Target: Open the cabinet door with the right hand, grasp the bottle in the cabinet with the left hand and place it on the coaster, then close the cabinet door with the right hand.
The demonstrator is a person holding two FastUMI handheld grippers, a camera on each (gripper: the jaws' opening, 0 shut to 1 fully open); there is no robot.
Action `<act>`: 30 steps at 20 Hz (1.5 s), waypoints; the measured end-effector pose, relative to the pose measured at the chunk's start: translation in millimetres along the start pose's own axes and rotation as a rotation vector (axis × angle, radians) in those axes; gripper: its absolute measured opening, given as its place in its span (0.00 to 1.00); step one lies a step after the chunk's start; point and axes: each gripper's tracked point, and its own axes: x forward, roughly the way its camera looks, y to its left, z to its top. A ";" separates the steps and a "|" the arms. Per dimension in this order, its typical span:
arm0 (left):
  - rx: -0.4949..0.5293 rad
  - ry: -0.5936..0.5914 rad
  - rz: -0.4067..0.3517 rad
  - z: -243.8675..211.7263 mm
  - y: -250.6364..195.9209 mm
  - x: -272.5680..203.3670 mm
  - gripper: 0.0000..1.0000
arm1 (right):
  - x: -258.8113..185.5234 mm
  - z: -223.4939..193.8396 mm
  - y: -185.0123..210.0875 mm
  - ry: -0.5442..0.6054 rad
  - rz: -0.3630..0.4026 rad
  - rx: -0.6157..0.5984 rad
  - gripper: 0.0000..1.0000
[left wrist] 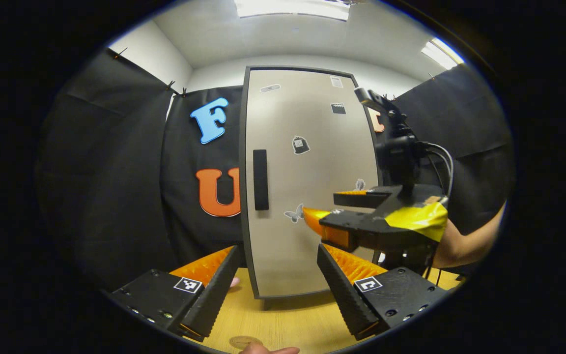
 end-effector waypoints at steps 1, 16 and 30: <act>0.010 0.011 0.017 -7.9 6.7 -9.5 0.96 | 9.2 10.5 6.8 -0.022 0.009 -0.013 1.00; 0.014 0.123 0.348 -43.3 107.1 -94.9 0.96 | 97.3 41.3 72.7 -0.026 -0.005 -0.011 0.41; -0.094 0.094 0.316 -52.9 122.8 -93.9 0.96 | 51.4 50.5 91.1 0.078 0.141 0.107 0.23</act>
